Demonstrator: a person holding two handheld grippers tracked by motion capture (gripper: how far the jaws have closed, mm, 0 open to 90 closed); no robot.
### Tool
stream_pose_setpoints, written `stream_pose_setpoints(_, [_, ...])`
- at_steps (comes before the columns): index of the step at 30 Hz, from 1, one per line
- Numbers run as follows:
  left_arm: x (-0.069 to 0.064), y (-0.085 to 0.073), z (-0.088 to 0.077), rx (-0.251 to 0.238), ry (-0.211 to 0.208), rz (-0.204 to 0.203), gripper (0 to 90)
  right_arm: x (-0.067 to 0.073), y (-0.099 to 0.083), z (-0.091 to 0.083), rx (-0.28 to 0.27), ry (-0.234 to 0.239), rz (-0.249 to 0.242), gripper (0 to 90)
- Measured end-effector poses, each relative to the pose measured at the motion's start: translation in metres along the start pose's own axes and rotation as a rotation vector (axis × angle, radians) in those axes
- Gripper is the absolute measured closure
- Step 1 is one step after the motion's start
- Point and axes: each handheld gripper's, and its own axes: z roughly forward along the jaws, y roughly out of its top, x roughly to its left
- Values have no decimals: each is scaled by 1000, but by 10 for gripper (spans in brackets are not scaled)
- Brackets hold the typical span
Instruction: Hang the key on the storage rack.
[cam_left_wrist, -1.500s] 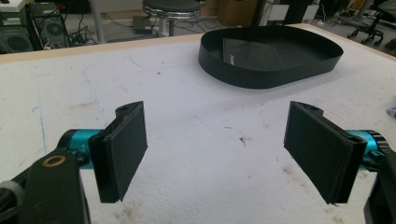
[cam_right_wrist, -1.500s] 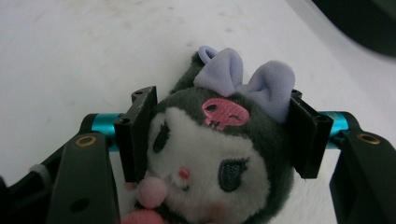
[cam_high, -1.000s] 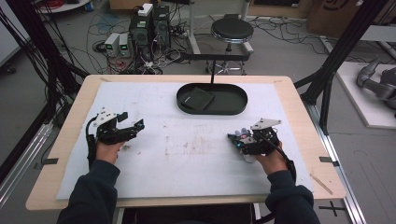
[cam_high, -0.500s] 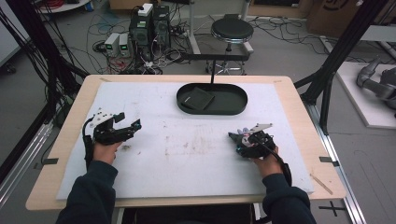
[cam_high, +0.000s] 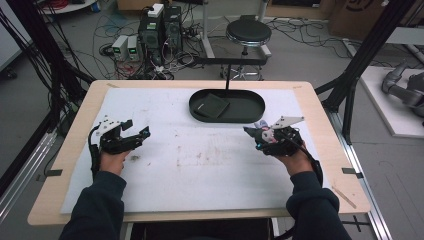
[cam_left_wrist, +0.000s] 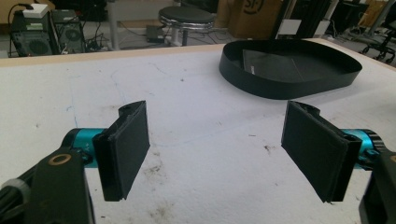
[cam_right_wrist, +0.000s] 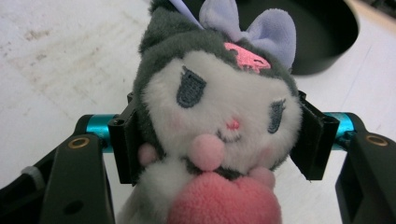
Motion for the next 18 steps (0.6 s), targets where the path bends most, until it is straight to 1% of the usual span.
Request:
stream_pose_setpoints(1, [0,0,0,1,-1,2,232,-2,3,-2,-12,2,-7,320])
stream_pose_setpoints(3, [0,0,0,3,-3,4,233,-9,10,-4,-36,12,3,321])
stream_pose_setpoints(5, [-1,0,0,0,-7,0,233,-15,16,-5,-51,9,22,322])
stream_pose_setpoints(8, [-1,0,0,1,-12,-1,233,-25,27,-7,-57,-22,20,321])
stream_pose_setpoints(11, [-1,0,0,0,-14,-2,233,-36,40,-8,-83,-58,16,322])
stream_pose_setpoints(14, [-1,0,0,1,-15,-2,233,-46,53,-7,-108,-100,28,322])
stream_pose_setpoints(16, [-1,0,0,1,-15,-1,233,-53,62,-5,-116,-126,27,322])
stream_pose_setpoints(17, [-1,0,0,0,-15,-2,233,-58,67,-4,-121,-142,34,322])
stream_pose_setpoints(18, [0,0,0,1,-13,-2,233,-60,70,-3,-122,-146,38,321])
